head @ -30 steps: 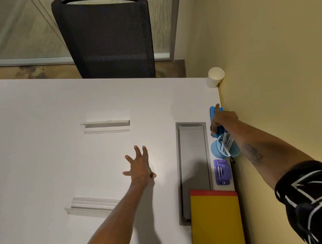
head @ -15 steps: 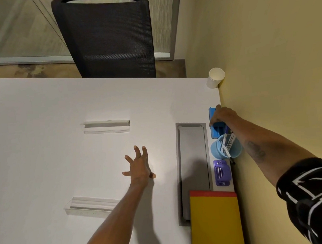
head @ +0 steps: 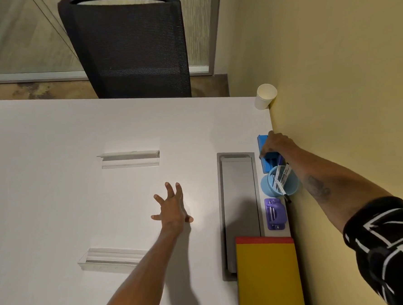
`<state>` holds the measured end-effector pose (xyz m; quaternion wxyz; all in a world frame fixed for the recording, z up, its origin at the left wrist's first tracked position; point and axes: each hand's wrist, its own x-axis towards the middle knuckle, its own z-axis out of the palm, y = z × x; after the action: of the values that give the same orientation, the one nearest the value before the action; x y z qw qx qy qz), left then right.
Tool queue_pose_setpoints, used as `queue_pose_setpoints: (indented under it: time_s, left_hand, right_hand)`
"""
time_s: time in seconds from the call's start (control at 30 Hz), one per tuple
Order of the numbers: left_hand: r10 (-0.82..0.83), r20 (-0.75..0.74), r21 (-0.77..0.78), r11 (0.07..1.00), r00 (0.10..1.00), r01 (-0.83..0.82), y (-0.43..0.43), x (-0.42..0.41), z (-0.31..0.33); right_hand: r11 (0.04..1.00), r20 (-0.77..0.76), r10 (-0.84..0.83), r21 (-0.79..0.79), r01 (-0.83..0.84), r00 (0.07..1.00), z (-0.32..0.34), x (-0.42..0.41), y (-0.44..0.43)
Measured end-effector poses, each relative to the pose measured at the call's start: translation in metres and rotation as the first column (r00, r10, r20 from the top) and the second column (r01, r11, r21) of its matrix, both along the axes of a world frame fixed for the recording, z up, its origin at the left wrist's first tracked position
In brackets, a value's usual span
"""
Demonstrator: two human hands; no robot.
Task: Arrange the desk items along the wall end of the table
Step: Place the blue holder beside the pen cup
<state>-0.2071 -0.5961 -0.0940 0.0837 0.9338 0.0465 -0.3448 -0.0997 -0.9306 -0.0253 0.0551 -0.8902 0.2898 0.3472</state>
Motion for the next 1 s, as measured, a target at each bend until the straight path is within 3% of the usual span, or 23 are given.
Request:
queue_pose_setpoints:
  time_s: [1.0]
  left_hand:
    - [-0.027, -0.025, 0.017, 0.999, 0.999, 0.028, -0.0009, 0.0031, -0.0022]
  right_hand:
    - [1.000, 0.013, 0.019, 0.013, -0.019, 1.000, -0.0039, -0.0015, -0.0019]
